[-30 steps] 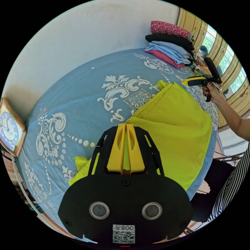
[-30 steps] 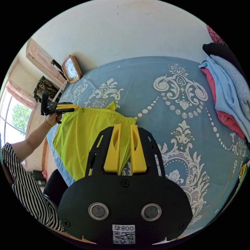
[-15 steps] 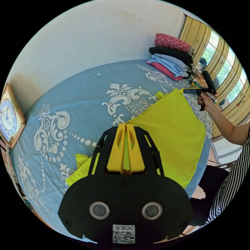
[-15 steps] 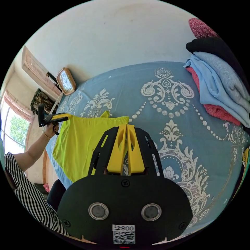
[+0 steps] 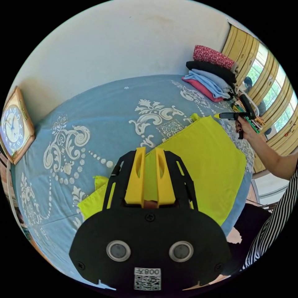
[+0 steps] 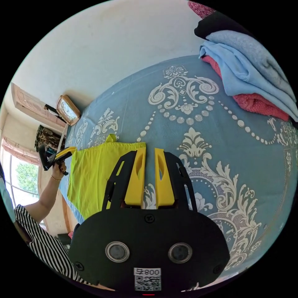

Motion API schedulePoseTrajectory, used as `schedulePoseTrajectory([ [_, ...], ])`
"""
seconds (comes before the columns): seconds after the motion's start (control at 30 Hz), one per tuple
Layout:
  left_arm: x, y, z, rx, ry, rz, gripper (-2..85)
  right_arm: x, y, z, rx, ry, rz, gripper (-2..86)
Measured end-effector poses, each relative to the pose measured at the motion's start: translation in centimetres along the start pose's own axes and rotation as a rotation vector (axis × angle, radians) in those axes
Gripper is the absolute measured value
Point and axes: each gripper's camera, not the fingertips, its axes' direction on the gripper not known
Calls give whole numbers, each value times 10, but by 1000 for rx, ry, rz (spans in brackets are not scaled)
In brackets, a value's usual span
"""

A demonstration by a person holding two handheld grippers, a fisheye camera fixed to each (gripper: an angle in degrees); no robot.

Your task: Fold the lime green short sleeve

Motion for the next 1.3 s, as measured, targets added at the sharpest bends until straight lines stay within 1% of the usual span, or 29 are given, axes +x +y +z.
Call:
schedulePoseTrajectory([
  [0.1,7,29,-15,27,2,-39,51,-21,23,-14,23,-27,-106,37],
  [0.17,15,61,-22,18,-39,-95,41,-50,53,-6,-61,-23,-237,22],
  [0.2,17,70,-21,13,-46,-112,38,-55,61,-1,-87,-14,-264,18],
  [0.27,19,101,-4,-66,-75,-199,24,-68,87,28,-227,88,-347,8],
  [0.3,18,106,3,-95,-81,-215,20,-68,90,35,-250,120,-360,6],
  [0.33,16,114,18,-155,-111,-220,15,-65,94,37,-213,124,-390,4],
  [0.37,12,121,29,-174,-94,-250,13,-57,89,37,-215,87,-342,4],
  [0.43,6,125,26,-125,-28,-333,13,-46,80,33,-239,-2,-288,5],
  [0.47,8,127,20,-88,-35,-352,15,-41,80,22,-188,-19,-273,7],
  [0.6,29,148,4,-21,5,-343,36,-26,93,-6,-124,-5,-238,15],
  [0.7,61,177,8,-27,82,-335,58,1,119,-17,-131,-19,-120,42],
  [0.77,95,193,22,-62,156,-305,71,27,143,-19,-150,-104,-3,65],
  [0.87,140,195,46,-96,252,-236,82,53,165,-20,-147,-209,106,76],
  [0.93,170,189,61,-117,278,-159,89,66,172,-18,-144,-258,150,79],
  [1.07,237,168,96,-127,286,31,100,87,177,-7,-163,-301,203,75],
  [1.2,287,148,127,-119,287,163,106,104,177,1,-164,-352,232,35],
  [1.3,329,132,151,-110,266,281,115,118,177,4,-163,-466,252,16],
])
